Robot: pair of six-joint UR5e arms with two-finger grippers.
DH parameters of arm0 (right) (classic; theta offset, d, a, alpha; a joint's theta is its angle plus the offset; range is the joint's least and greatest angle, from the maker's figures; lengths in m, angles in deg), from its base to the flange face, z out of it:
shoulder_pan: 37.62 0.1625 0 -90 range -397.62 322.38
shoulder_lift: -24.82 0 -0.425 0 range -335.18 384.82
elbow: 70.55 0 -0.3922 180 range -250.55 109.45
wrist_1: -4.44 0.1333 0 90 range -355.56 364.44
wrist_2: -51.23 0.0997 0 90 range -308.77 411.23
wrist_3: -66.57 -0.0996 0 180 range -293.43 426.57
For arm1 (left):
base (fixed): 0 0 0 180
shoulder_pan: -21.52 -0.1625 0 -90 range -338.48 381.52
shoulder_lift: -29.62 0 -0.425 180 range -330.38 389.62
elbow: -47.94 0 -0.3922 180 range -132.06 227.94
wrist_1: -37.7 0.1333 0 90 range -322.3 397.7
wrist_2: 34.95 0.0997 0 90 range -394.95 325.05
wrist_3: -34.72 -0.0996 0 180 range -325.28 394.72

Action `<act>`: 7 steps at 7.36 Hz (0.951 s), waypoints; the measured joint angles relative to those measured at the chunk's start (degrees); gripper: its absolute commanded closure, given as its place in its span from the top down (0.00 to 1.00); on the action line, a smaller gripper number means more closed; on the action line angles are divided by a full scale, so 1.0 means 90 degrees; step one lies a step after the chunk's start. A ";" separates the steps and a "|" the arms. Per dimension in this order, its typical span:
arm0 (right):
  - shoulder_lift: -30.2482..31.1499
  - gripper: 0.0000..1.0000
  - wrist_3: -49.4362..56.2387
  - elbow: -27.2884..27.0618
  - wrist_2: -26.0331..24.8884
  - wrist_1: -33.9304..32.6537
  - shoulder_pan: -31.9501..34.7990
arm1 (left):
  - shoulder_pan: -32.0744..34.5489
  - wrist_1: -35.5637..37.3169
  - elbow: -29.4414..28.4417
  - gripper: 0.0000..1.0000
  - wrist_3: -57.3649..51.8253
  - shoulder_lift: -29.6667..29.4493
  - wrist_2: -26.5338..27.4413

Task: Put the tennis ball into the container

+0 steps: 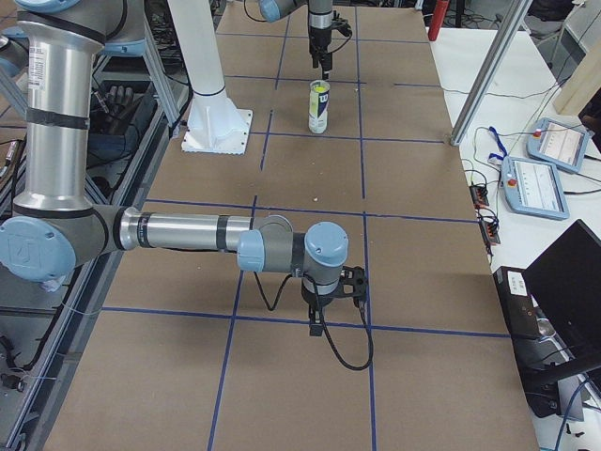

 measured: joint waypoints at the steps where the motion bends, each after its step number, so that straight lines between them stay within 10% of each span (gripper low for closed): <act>1: 0.0000 1.00 0.0000 0.0000 0.0000 0.0000 0.0000 | 0.0000 -0.0026 0.0020 1.00 -0.0025 0.0008 -0.0002; 7: 0.0000 1.00 0.0000 0.0000 0.0000 0.0000 0.0000 | 0.0696 -0.0070 0.0948 1.00 -0.2494 0.1003 -0.0061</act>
